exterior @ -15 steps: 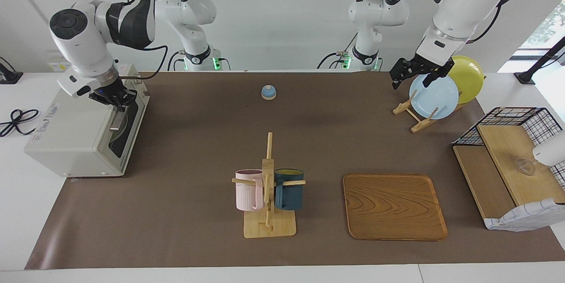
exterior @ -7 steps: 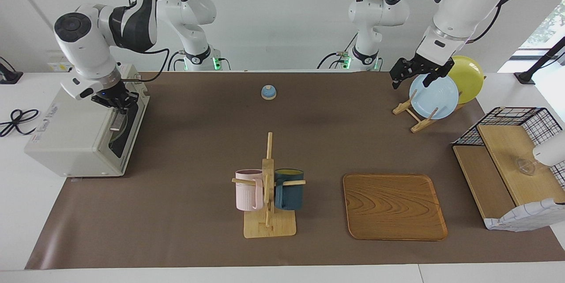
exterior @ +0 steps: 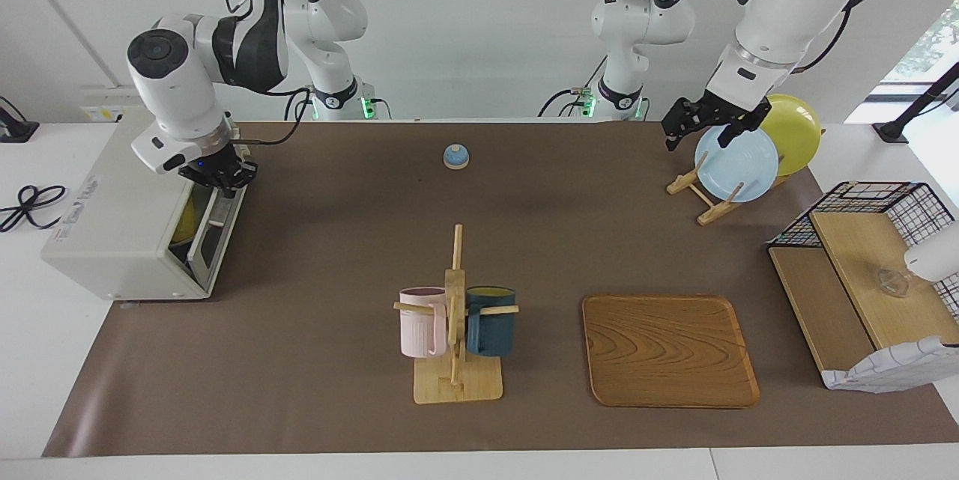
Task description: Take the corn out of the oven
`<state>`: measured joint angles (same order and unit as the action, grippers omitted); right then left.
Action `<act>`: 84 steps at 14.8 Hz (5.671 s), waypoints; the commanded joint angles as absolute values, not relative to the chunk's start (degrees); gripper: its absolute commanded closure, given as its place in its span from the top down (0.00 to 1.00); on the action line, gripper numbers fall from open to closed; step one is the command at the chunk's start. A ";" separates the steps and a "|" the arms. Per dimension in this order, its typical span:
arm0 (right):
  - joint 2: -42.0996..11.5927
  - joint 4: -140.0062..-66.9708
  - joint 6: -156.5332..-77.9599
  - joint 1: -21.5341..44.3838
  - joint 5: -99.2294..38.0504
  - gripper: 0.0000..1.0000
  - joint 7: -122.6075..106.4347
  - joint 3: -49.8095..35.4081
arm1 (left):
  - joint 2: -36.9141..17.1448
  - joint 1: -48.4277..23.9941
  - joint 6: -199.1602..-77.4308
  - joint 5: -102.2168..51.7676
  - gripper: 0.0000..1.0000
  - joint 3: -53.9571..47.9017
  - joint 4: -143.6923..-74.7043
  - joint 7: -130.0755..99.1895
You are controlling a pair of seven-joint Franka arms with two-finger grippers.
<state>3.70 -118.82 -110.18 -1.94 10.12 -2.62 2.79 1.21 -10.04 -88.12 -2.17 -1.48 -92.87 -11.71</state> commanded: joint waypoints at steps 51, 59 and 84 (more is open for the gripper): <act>-4.39 -113.94 -108.22 9.38 15.30 0.00 9.83 2.02 | 2.81 -9.05 -96.06 -2.90 1.00 -2.11 -96.94 -10.72; -10.36 -103.73 -104.24 30.21 8.36 0.00 33.29 2.02 | 2.90 -9.05 -96.06 -2.90 1.00 -2.02 -97.38 -10.63; -16.88 -97.37 -100.57 31.13 9.58 0.15 42.21 1.14 | 1.93 -8.25 -97.47 -2.90 1.00 -1.93 -97.38 -8.70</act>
